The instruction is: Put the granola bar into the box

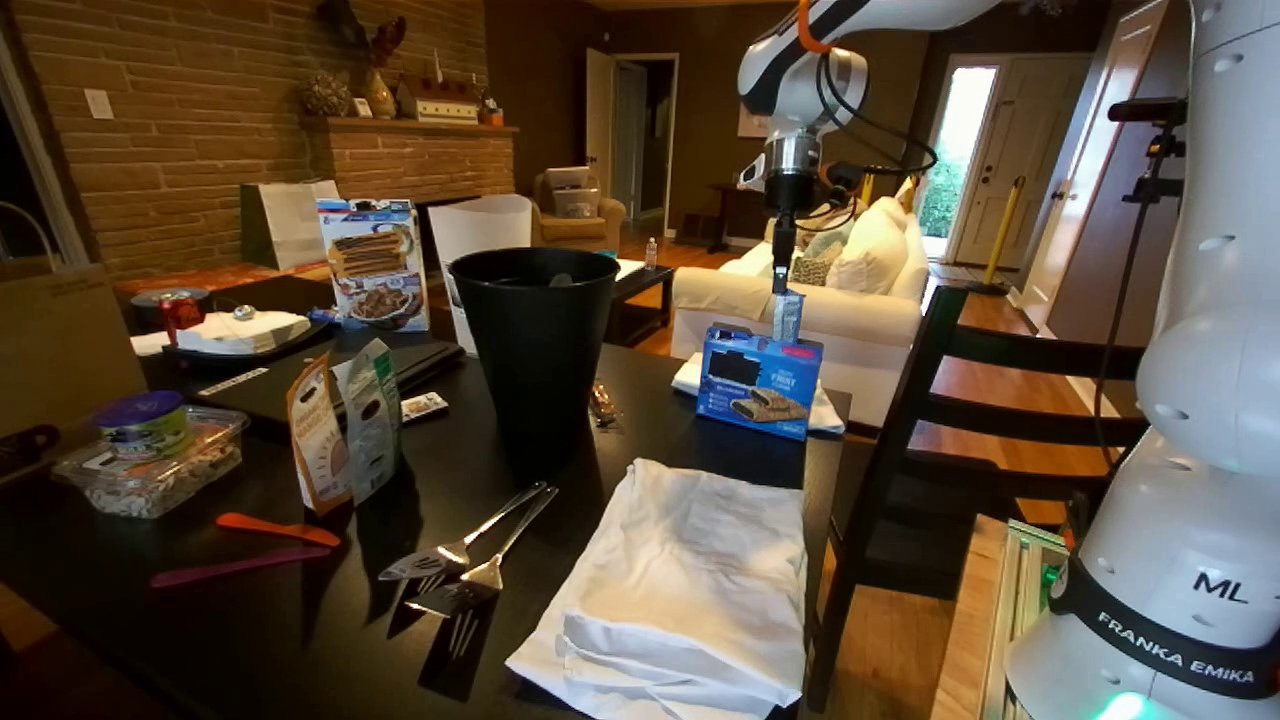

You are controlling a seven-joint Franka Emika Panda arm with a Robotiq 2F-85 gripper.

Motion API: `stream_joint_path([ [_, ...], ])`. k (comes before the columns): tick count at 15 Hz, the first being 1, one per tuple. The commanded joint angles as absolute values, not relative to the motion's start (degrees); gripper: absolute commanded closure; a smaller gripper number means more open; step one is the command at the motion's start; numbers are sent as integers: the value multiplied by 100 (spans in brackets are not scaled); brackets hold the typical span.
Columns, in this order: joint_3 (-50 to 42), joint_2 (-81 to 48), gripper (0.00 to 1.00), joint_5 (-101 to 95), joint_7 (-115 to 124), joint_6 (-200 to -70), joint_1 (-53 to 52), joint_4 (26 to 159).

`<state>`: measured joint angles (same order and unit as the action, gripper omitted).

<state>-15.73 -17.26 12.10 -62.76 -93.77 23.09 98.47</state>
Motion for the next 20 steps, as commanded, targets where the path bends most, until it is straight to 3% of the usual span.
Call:
stream_joint_path([
  [1,-1472,-1904,100,1349,-6380,-9200,2465,9610],
  [20,-1464,-2070,100,1225,-6283,-9387,2495,9680],
])
